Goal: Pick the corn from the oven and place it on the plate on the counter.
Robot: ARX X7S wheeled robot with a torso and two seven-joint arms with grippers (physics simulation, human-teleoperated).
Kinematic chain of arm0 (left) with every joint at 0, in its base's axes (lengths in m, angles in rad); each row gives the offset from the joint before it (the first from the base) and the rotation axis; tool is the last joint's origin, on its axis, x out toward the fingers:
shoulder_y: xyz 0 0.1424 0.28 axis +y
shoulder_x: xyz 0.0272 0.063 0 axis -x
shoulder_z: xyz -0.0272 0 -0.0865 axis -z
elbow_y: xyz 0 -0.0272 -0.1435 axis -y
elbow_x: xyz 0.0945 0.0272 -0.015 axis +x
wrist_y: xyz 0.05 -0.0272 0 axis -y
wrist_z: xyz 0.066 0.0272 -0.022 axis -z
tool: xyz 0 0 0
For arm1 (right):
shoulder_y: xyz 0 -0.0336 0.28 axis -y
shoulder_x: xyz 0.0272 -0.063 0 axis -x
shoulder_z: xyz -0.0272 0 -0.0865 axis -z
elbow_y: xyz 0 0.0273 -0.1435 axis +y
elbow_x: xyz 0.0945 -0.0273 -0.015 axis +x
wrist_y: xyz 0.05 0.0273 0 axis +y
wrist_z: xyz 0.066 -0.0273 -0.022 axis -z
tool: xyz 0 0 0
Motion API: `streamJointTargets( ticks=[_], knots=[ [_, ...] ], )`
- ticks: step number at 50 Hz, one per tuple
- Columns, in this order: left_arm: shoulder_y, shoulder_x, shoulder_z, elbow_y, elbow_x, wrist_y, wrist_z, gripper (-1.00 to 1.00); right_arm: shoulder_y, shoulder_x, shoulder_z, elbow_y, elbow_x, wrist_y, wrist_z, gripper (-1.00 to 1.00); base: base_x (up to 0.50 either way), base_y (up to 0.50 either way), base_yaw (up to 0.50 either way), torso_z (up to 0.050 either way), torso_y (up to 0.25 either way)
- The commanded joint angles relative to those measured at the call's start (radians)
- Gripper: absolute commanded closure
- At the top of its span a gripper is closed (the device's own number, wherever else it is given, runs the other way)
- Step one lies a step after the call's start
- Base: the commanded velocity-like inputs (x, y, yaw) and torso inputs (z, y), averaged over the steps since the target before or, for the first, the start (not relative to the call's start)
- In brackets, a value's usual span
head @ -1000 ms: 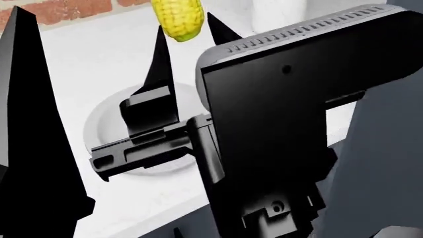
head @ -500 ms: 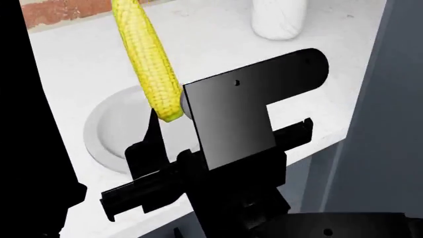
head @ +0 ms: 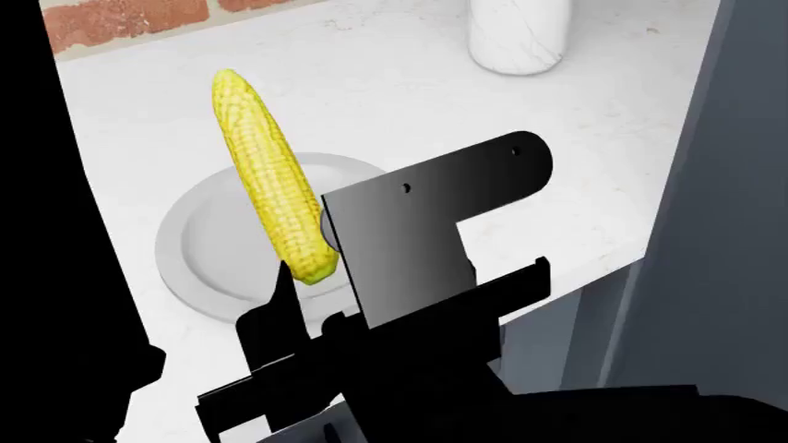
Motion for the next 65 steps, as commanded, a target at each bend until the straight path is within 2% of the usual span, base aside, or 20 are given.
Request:
streamJointTargets(
  ticks=[1,27,43,50,65],
  knots=[
    [0.009,0.002,0.003,0.000,0.008,0.001,0.000,-1.00,-0.010,-0.018,-0.007,0.033,-0.022,0.012,-0.027,1.00,0.00,0.00,0.00,0.000,0.000],
    [0.008,0.002,0.015,0.000,0.013,0.002,0.000,-1.00,-0.014,-0.024,0.006,0.027,-0.082,-0.008,-0.023,1.00,0.00,0.00,0.00,0.000,0.000],
    [0.022,0.010,0.009,0.000,0.021,-0.003,0.000,-1.00,-0.017,-0.027,0.010,0.010,-0.117,-0.013,-0.031,1.00,0.32,0.37,0.00,0.000,0.001],
    [0.025,0.015,0.003,0.000,0.021,-0.007,0.000,-1.00,0.002,-0.038,0.000,-0.001,-0.123,0.009,-0.018,1.00,0.00,0.00,0.00,0.000,0.001],
    [0.004,0.024,-0.019,0.000,-0.004,-0.009,0.000,-1.00,0.041,-0.087,-0.023,0.097,-0.094,0.056,-0.070,1.00,0.00,0.00,0.00,0.000,0.000]
  ],
)
